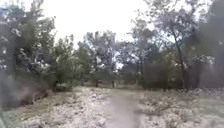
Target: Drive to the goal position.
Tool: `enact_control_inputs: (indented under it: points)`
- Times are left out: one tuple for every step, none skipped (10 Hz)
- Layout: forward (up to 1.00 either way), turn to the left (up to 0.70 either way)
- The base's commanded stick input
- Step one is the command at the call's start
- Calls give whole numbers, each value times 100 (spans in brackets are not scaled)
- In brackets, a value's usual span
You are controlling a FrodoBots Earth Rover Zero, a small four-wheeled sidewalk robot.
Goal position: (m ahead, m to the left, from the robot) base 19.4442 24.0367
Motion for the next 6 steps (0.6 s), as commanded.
enact_control_inputs:
  points:
    - [70, 0]
    - [70, 0]
    - [70, 7]
    - [70, 35]
    - [70, 35]
    - [70, 35]
